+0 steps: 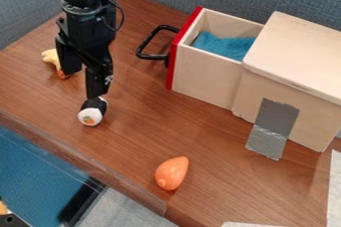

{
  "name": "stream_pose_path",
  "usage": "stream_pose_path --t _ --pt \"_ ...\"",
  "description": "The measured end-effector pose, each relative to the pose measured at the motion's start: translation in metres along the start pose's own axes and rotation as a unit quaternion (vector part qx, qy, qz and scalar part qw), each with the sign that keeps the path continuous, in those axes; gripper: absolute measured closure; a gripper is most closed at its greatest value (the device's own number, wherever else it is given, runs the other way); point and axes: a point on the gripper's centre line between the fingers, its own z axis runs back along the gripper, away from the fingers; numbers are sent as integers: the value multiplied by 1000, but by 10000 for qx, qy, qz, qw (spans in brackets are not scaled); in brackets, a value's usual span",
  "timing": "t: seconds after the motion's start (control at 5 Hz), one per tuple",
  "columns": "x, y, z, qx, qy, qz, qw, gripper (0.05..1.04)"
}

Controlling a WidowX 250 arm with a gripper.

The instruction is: Grabs a stuffed duck and puts it inside the drawer

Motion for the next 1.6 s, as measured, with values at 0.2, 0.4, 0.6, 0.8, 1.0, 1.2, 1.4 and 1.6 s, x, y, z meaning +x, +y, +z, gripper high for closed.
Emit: stream_pose_path --t 0.2,0.4,0.6,0.8,1.0,1.2,1.4,1.6 --pt "-2 -2 -6 -75 107 7 9999 83" --pt "0 13 -16 -186 194 281 9992 83" --pt "11 40 -21 -330 85 571 9978 83" --pt "19 69 -25 -316 3 925 9952 83" --pt "21 92 -27 -196 13 1197 9926 83" --pt "20 100 -28 -72 72 1273 9918 83" --pt "19 103 -36 37 180 1293 9914 83" --pt "24 98 -55 169 343 1192 9921 83"
